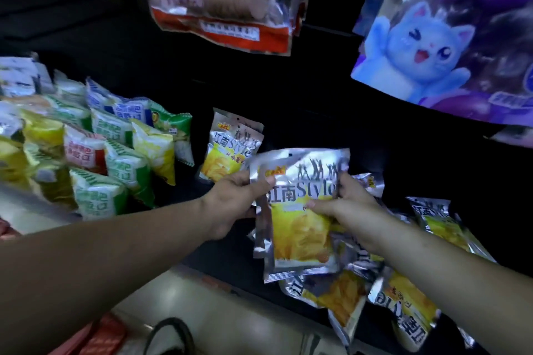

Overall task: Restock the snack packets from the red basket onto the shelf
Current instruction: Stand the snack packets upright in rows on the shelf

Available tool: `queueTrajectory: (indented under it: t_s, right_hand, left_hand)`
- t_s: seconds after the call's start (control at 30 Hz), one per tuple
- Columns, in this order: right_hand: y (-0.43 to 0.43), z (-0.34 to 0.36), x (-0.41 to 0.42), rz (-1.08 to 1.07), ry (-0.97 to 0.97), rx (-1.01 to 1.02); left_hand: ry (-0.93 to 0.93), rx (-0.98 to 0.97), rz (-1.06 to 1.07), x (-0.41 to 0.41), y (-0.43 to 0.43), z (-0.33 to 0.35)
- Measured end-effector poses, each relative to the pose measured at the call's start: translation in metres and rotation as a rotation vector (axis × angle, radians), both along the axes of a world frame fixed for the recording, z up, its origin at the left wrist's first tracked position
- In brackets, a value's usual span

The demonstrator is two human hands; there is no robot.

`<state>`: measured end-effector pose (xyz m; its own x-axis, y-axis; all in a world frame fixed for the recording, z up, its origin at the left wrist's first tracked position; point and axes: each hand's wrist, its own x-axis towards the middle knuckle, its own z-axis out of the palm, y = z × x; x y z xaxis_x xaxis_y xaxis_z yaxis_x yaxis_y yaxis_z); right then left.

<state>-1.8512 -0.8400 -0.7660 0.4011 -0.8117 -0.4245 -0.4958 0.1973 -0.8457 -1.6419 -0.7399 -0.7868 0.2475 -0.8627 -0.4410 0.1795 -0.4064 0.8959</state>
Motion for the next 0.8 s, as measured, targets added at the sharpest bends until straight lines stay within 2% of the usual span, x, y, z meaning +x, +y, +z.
queueTrajectory:
  t_s: [0.1,0.23,0.3,0.43,0.53,0.63,0.8]
  right_hand:
    - [0.006,0.012,0.019,0.042,-0.02,0.057]
    - [0.035,0.045,0.05,0.034,0.006,0.016]
    - [0.043,0.051,0.064,-0.032,-0.028,-0.015]
    - [0.062,0.069,0.076,-0.134,-0.123,0.032]
    - [0.079,0.072,0.069,-0.194,-0.173,0.008]
    - [0.085,0.074,0.064,-0.154,-0.252,-0.036]
    - [0.074,0.094,0.064,0.009,-0.253,-0.091]
  left_hand:
    - [-0.086,0.012,0.022,0.014,0.031,0.019]
    - [-0.155,-0.049,0.099,0.033,0.061,0.059]
    - [-0.191,-0.051,0.139,0.036,0.074,0.072]
    - [-0.126,-0.017,0.089,0.034,0.092,0.084]
    - [-0.225,-0.075,0.177,0.03,0.102,0.088]
    - [-0.356,-0.136,0.243,0.032,0.113,0.093]
    - [-0.463,-0.249,0.241,0.042,0.11,0.111]
